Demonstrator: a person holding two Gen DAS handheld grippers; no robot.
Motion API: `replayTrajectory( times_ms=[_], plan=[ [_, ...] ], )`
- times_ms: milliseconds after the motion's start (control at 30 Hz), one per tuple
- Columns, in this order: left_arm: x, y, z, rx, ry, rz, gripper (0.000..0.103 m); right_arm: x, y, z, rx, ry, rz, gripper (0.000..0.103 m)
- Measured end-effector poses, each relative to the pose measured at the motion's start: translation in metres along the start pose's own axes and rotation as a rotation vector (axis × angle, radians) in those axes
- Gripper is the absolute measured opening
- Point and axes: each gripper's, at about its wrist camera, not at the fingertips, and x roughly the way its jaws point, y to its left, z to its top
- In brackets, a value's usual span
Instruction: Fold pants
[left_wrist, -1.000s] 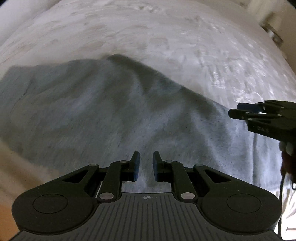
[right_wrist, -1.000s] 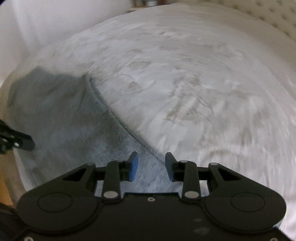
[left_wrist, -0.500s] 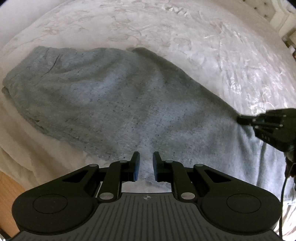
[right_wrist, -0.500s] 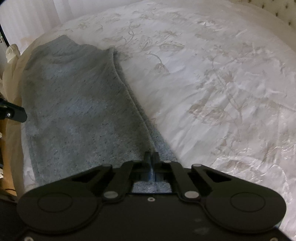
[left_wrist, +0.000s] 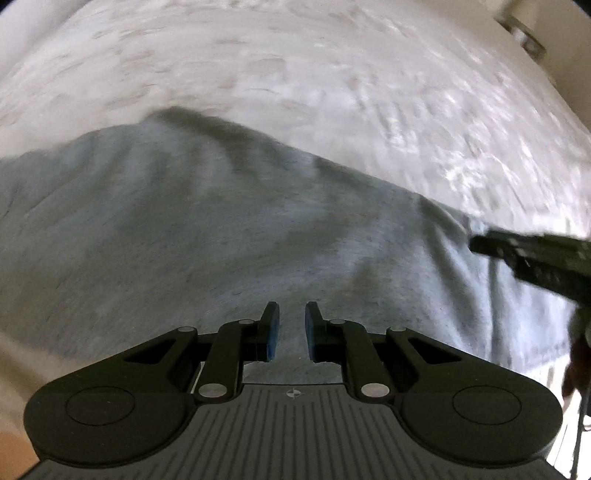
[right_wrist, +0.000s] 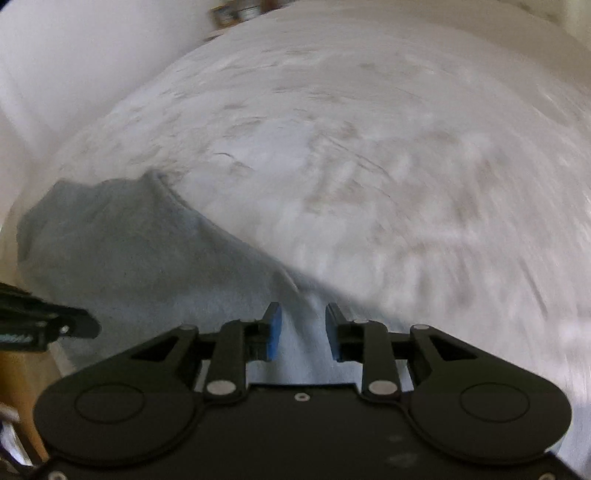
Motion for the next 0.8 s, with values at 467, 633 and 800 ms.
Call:
replayTrajectory(
  times_ms=[467, 633, 800],
  plan=[
    [0.029, 0.005, 0.003, 0.198, 0.096, -0.048, 0.015, -0.069, -0.089, -0.122, 0.491, 0.147, -0.568, 0.033],
    [0.025, -0.014, 0.024, 0.264, 0.034, -0.142, 0.015, -0.093, -0.074, -0.121, 0.554, 0.054, -0.584, 0.038],
    [0.037, -0.039, 0.046, 0.335, -0.014, -0.203, 0.015, -0.094, -0.039, -0.110, 0.544, -0.006, -0.546, 0.042]
  ],
)
